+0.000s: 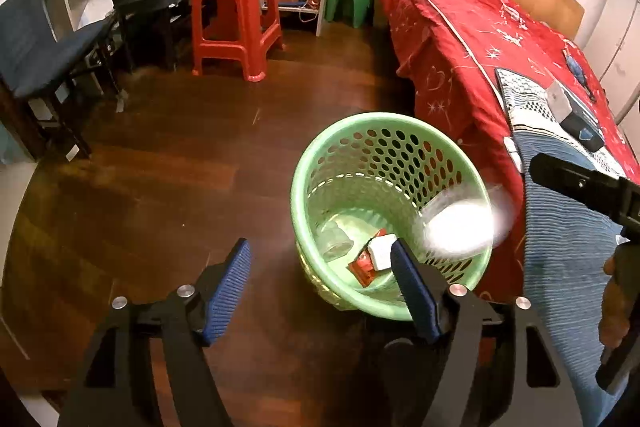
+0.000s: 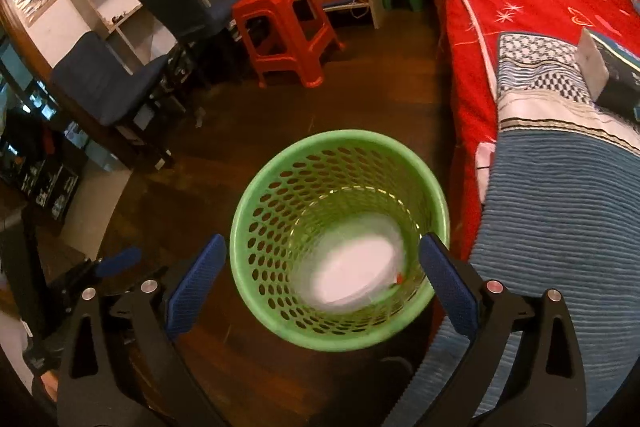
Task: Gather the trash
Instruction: 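Carry the foam block and lid to the wastebasket and release both, then move the right tool to the clear cup while the left tool approaches the clear tray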
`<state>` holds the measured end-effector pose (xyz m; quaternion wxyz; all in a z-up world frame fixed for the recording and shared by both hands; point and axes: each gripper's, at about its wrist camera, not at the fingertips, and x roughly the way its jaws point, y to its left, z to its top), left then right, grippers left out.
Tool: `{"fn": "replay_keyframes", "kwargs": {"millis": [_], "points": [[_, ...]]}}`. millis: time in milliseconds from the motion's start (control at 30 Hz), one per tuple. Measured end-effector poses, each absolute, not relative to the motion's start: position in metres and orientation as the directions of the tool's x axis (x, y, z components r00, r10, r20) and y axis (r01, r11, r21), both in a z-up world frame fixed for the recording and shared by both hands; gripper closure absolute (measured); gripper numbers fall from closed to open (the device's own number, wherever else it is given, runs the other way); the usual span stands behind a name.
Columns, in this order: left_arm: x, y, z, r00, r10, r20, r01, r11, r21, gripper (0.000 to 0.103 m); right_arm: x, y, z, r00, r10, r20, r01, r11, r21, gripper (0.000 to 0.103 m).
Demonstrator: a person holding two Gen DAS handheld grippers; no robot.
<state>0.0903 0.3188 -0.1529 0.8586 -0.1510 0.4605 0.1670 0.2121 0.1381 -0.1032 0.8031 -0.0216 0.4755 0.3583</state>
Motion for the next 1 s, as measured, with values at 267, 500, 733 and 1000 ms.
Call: {"fn": "replay_keyframes", "kwargs": {"millis": [267,500,733,1000], "points": [[0.091,0.293,-0.131,0.560,0.144,-0.816,-0.376,0.922,-0.096,0.034,0.198,0.090,-0.083,0.334,0.566,-0.753,-0.571,0.758,0.316,0.007],[0.097,0.257,-0.109,0.594,0.112,-0.797,-0.313,0.945,-0.100,0.034,0.164,0.014,-0.067,0.433,0.520,-0.736,-0.516,0.813,0.270,0.007],[0.111,0.204,-0.094,0.619,0.051,-0.784,-0.220,0.969,-0.110,0.032,0.134,-0.069,-0.063,0.545,0.415,-0.728,-0.416,0.888,0.195,0.007],[0.128,0.138,-0.084,0.626,-0.036,-0.779,-0.087,0.989,-0.117,0.031,0.115,-0.178,-0.063,0.643,0.256,-0.722,-0.215,0.965,0.151,0.011]]}}
